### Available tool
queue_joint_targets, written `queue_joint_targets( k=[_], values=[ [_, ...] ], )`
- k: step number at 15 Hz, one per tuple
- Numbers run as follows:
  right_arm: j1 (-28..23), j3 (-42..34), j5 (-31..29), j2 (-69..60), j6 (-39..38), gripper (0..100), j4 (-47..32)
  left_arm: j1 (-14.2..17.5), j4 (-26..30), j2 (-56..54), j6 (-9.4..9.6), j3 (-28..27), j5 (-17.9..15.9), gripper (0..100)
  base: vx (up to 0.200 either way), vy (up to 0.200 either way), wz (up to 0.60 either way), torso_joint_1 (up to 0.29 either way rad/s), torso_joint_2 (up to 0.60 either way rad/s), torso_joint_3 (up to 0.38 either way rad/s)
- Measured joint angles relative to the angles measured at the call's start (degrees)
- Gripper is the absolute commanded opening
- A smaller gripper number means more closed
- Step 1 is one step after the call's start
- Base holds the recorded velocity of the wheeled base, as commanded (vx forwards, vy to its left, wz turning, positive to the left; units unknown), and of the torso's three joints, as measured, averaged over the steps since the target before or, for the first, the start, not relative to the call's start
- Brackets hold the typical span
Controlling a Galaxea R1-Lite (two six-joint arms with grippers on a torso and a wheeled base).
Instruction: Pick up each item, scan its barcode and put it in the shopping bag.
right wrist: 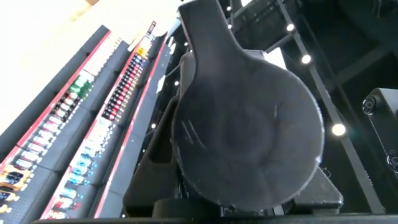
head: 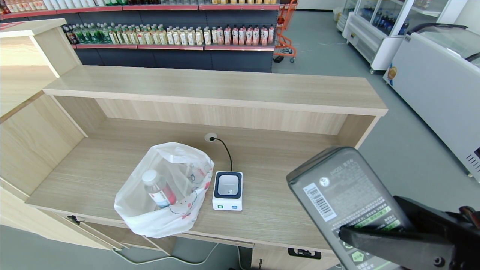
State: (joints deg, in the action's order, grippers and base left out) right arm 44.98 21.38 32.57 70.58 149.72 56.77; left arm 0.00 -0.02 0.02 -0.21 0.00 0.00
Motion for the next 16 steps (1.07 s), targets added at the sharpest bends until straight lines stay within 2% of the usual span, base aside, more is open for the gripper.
queue_joint_targets(
  k=[3, 4, 5, 7, 8, 9, 10, 11, 13, 16],
  values=[
    [0.3, 0.6, -0.6, 0.5, -1.1, 0, -0.1, 0.0, 0.0, 0.0, 0.00, 0.0, 0.0, 100, 0.000, 0.000, 0.00, 0.000, 0.00, 0.000],
    [0.2, 0.7, -3.5, 0.9, -5.0, 0, -0.5, 0.0, 0.0, 0.0, 0.00, 0.0, 0.0, 100, 0.000, 0.000, 0.00, 0.000, 0.00, 0.000],
    [-0.2, 1.2, -7.8, 1.2, -13.0, 0, -1.0, 0.0, 0.0, 0.0, -0.01, 0.0, 0.0, 100, 0.000, 0.000, 0.00, 0.000, 0.00, 0.000],
    [-1.9, 1.8, -18.5, 1.5, -35.2, 0, -3.2, 0.0, 0.0, 0.0, 0.00, 0.0, 0.0, 100, 0.000, 0.000, 0.00, 0.000, 0.00, 0.000],
    [-2.6, 2.0, -24.9, 1.4, -48.7, 0, -5.0, 0.0, 0.0, 0.0, 0.02, 0.0, 0.0, 100, 0.000, 0.000, 0.00, 0.000, 0.00, 0.000],
    [-3.3, 2.0, -33.8, 0.9, -60.2, 0, -7.6, 0.0, 0.0, 0.0, -0.01, 0.0, 0.0, 100, 0.000, 0.000, 0.00, 0.000, 0.00, 0.000],
    [-4.3, 2.0, -40.6, -0.2, -67.1, 0, -11.1, 0.0, 0.0, 0.0, -0.01, 0.0, 0.0, 100, 0.000, 0.000, 0.00, 0.000, 0.00, 0.000],
    [-6.0, 1.6, -43.8, -2.1, -74.8, 0, -16.9, 0.0, 0.0, 0.0, 0.02, 0.0, 0.0, 100, 0.000, 0.000, 0.00, 0.000, 0.00, 0.000],
    [-9.5, 1.2, -39.1, -5.7, -89.9, 0, -27.5, 0.0, 0.0, 0.0, -0.01, 0.0, 0.0, 100, 0.000, 0.000, 0.00, 0.000, 0.00, 0.000],
    [-13.3, 4.0, -32.9, -8.8, -118.5, 0, -36.4, 0.0, 0.0, 0.0, 0.00, 0.0, 0.0, 100, 0.000, 0.000, 0.00, 0.000, 0.00, 0.000]
  ],
)
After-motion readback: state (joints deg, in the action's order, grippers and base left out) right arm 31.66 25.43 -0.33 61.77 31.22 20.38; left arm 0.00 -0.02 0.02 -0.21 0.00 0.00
